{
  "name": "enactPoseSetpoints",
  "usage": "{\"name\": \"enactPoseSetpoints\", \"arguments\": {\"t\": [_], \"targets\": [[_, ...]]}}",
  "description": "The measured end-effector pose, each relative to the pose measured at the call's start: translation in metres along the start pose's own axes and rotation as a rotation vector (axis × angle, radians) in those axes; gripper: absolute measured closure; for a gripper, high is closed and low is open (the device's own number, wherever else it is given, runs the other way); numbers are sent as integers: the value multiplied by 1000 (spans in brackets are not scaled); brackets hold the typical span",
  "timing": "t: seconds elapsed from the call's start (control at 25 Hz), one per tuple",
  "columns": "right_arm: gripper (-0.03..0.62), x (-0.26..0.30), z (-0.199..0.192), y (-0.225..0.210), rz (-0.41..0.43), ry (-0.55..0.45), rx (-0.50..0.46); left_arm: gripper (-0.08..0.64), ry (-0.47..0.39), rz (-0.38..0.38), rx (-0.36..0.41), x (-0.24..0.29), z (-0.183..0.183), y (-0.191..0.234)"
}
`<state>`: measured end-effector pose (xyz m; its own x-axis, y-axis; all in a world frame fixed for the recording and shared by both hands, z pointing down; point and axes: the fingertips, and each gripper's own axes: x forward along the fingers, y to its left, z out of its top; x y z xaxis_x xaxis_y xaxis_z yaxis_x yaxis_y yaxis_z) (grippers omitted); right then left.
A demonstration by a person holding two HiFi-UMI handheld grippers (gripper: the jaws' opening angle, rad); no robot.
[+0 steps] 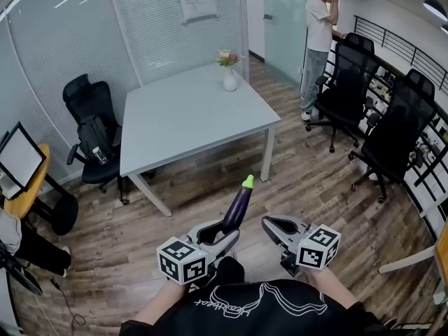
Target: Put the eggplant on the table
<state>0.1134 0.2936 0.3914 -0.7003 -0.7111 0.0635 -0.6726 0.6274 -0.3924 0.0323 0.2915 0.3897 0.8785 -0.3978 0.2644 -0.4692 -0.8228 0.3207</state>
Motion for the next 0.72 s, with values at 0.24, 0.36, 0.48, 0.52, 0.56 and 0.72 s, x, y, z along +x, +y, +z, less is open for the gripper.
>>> {"name": "enactPoseSetpoints", "arguments": {"t": [0.24,0.36,0.48,0.52,0.56,0.72], "targets": [[583,38,13,-30,9,9,-1,368,8,-11,-18,23,12,45],[583,62,21,-53,7,19,-5,368,11,-20,-29,40,24,75],[583,92,30,-85,-4,29,10,368,17,-29,-41,62,38,113],[583,105,33,-97,-11,39,18,368,22,-31,-47,69,43,127],[583,118,35,-108,-16,50,26,368,27,-32,-54,76,47,142],[583,174,53,-144,-3,83,21,368,35,-15,-85,98,70,209]]}}
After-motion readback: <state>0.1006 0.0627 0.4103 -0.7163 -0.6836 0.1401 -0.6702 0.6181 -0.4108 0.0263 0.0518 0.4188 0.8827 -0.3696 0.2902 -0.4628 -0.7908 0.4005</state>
